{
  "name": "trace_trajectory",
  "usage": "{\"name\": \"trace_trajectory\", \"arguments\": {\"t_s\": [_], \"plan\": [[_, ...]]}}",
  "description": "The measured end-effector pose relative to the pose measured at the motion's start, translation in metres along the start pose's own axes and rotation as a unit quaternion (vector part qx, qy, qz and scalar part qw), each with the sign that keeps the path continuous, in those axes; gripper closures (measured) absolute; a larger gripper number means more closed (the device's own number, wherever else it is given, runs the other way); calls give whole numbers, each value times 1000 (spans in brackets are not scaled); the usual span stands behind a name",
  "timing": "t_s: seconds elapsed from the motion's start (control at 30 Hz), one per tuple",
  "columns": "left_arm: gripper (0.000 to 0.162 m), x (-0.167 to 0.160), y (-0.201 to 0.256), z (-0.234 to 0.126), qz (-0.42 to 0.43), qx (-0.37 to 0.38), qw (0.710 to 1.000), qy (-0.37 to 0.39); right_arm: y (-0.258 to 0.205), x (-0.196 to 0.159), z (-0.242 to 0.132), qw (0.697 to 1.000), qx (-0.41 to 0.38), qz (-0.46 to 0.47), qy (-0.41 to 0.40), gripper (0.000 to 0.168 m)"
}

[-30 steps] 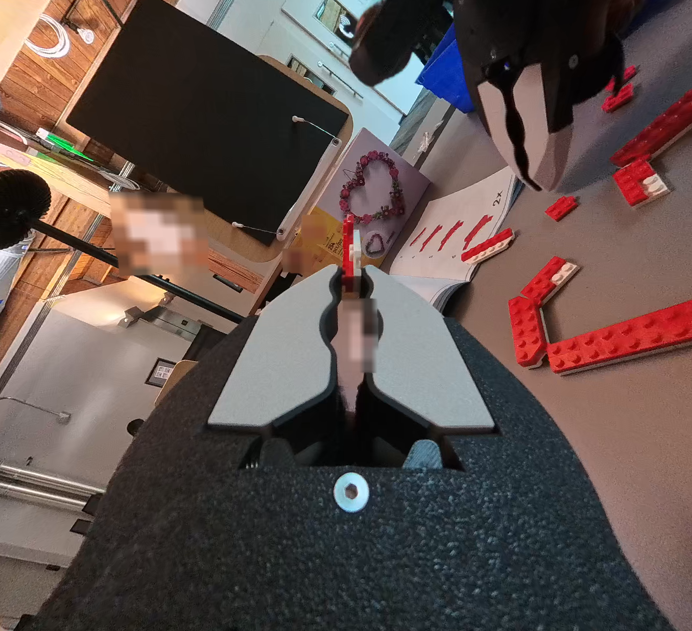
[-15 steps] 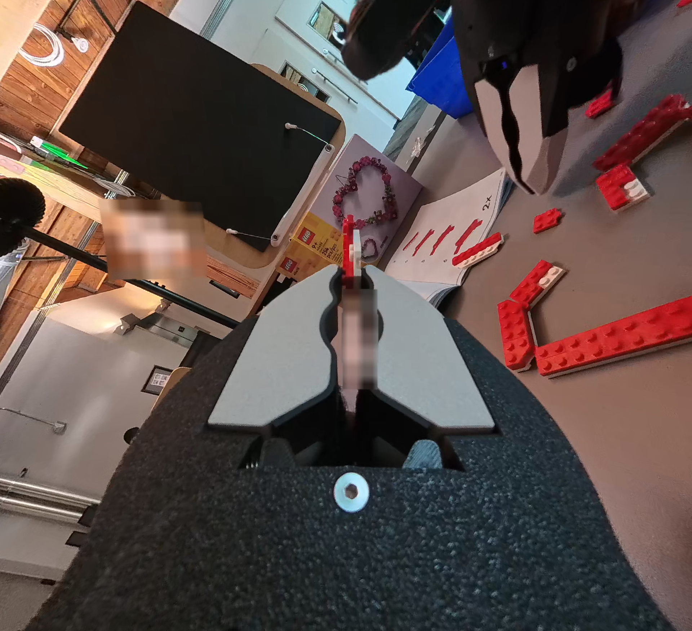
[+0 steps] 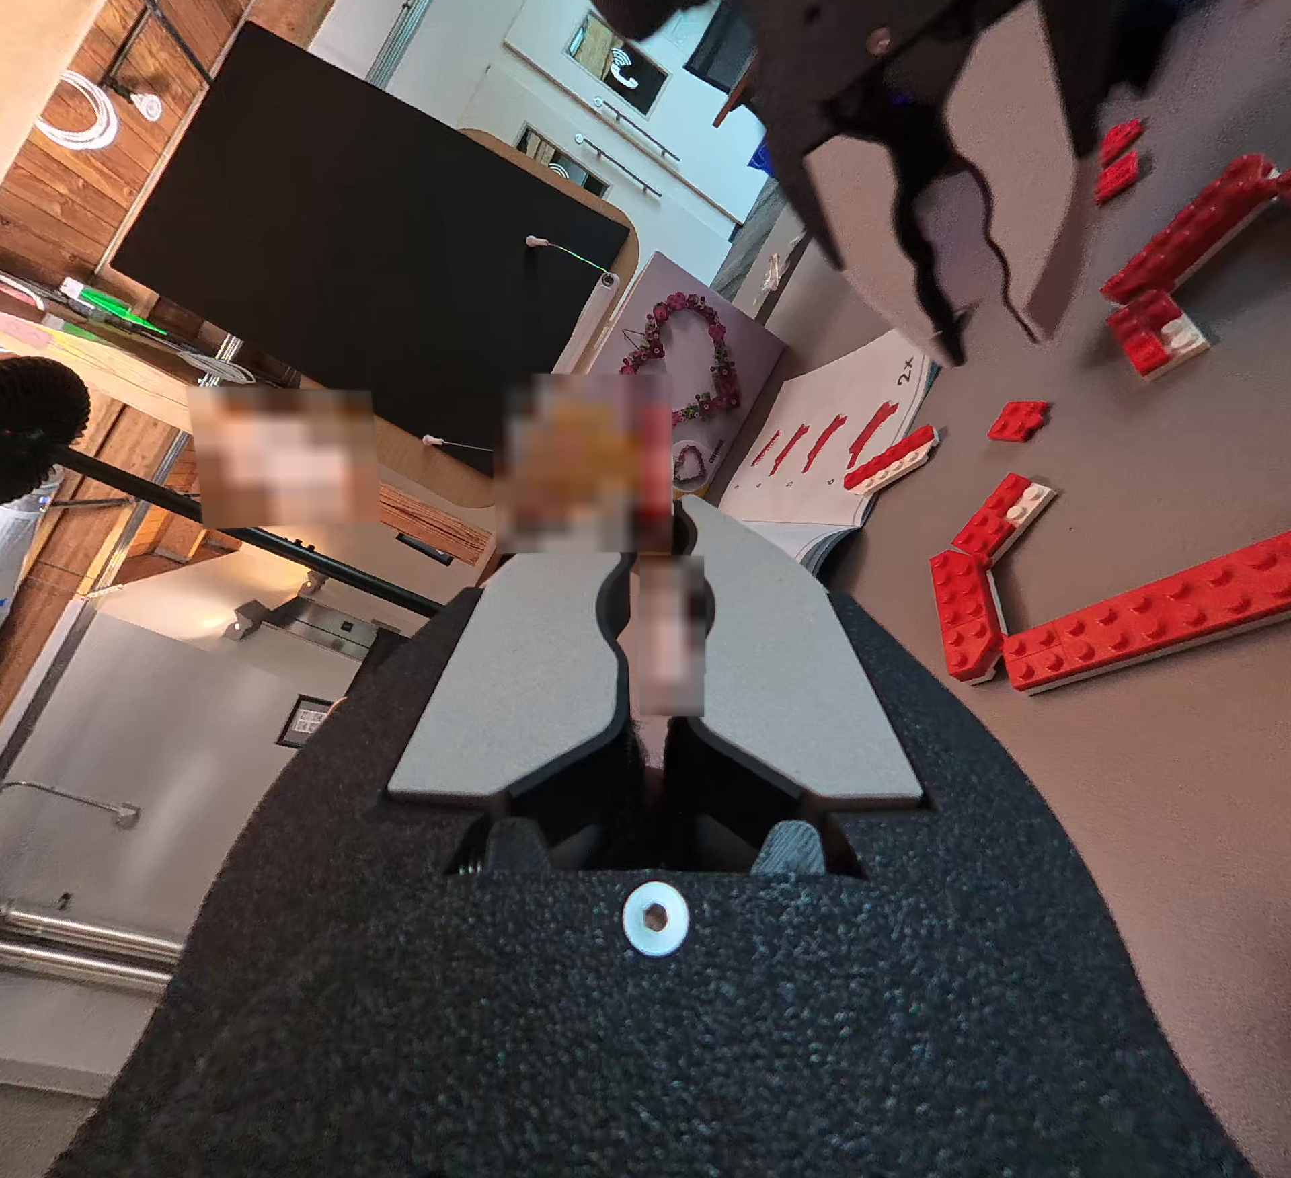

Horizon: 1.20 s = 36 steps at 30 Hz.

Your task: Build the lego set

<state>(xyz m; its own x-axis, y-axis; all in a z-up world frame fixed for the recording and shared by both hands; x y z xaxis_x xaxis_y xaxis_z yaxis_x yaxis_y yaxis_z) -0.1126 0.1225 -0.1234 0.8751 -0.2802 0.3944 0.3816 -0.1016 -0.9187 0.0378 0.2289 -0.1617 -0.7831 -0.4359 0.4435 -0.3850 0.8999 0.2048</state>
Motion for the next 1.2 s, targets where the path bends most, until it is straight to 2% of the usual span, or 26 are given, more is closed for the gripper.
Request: {"name": "trace_trajectory", "arguments": {"t_s": [0.1,0.2,0.37,0.47,0.53,0.63,0.73,0.8,0.83,0.9,1.0,1.2], "plan": [[154,-1,0,1,-3,-7,1000,-2,9,12,2,993,37,-107,-42,146],[154,-4,-1,3,-10,-16,1000,-6,14,11,9,972,45,-205,-109,146],[154,-8,0,5,-13,-23,1000,-7,12,15,21,949,41,-297,-100,144],[154,-11,2,6,-15,-24,1000,-9,9,13,30,939,58,-316,-124,143],[154,-12,3,6,-15,-25,999,-11,9,13,33,952,70,-271,-124,147],[154,-13,3,6,-20,-25,999,-9,13,12,33,983,75,-124,-114,149],[154,-14,3,6,-25,-25,999,-7,16,9,21,996,36,24,-76,147],[154,-14,3,6,-25,-24,999,-9,14,4,15,983,-1,177,-56,140],[154,-15,4,6,-20,-23,999,-11,10,3,13,968,-16,248,-28,134],[154,-15,6,7,-11,-22,1000,-18,1,1,12,935,-45,350,33,134],[154,-14,9,8,-8,-23,999,-23,-8,-9,20,921,-90,377,45,136],[154,-9,11,11,3,-22,999,-33,-11,-13,32,913,-83,394,71,142]]}}
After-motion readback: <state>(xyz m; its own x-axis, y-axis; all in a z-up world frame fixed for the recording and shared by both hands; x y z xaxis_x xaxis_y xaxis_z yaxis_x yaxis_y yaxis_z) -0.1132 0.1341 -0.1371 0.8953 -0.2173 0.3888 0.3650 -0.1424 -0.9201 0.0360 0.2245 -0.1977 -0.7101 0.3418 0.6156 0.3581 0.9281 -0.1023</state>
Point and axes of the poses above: each gripper's, where its closed fingertips meet, z out along the fingers, x out of its top, y = z × x across the jaws, the point moved 7 cm from there along -z, back along the fingers, and after that the axes turned 9 degrees about z, right-handed, at the moved point
